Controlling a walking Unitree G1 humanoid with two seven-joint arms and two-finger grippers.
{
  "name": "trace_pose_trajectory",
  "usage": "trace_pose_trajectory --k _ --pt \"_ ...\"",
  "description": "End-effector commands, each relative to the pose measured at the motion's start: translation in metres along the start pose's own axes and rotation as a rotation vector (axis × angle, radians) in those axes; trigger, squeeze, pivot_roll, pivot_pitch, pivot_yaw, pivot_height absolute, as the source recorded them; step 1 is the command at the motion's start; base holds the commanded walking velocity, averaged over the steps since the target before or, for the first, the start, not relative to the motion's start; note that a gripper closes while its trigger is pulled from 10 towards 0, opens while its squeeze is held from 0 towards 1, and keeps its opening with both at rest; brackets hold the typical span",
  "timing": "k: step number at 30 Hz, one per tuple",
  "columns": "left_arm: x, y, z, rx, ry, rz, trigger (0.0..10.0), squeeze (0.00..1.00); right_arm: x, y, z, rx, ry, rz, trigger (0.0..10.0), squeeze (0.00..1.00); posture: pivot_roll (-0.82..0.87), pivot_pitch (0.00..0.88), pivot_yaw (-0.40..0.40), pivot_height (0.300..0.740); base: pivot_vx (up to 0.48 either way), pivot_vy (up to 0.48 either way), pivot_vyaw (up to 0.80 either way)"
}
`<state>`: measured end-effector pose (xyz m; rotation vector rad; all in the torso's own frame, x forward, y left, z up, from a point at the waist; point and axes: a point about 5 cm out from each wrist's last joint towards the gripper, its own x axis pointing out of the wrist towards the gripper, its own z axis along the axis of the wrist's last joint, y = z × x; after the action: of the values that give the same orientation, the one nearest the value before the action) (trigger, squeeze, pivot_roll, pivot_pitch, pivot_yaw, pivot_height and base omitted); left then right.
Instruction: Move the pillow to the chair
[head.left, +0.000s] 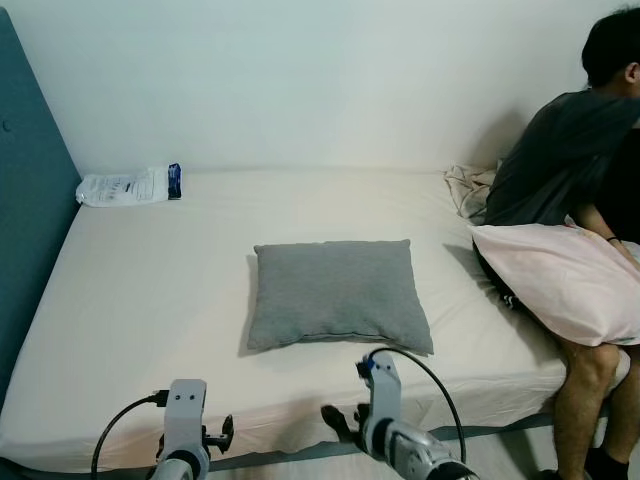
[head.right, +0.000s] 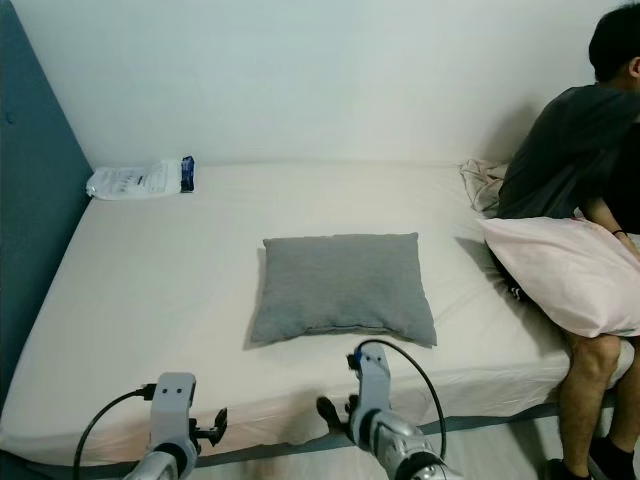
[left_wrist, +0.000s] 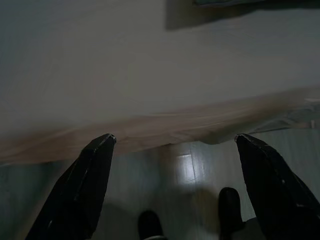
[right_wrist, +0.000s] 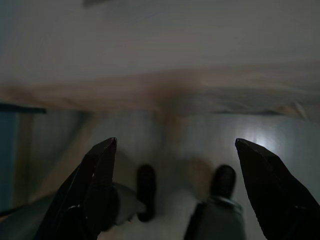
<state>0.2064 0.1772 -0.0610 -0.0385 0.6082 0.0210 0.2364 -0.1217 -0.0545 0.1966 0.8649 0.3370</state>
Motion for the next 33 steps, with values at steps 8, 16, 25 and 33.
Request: trace_pose_trajectory --k 8,16,25,33 --pt "0.000 -0.002 -0.006 0.003 0.048 0.000 10.0 0.00 -0.006 -0.013 -0.021 -0.059 0.101 -0.073 10.0 0.00 0.06 0.000 -0.087 0.722 0.000 0.000 0.00" --pt "0.002 -0.005 -0.001 -0.006 0.022 -0.012 10.0 0.00 -0.007 -0.010 -0.029 -0.096 0.131 -0.051 10.0 0.00 0.06 0.000 -0.091 0.722 0.150 0.000 0.00" --pt "0.002 -0.011 0.000 -0.009 0.011 -0.024 10.0 0.00 -0.007 -0.009 -0.031 -0.107 0.142 -0.051 10.0 0.00 0.06 0.008 -0.098 0.722 0.356 0.000 0.00" --pt "0.002 -0.012 0.002 -0.045 -0.007 -0.005 10.0 0.00 -0.008 -0.011 -0.032 -0.116 0.147 -0.055 10.0 0.00 0.06 0.014 -0.101 0.722 0.177 0.000 0.00"
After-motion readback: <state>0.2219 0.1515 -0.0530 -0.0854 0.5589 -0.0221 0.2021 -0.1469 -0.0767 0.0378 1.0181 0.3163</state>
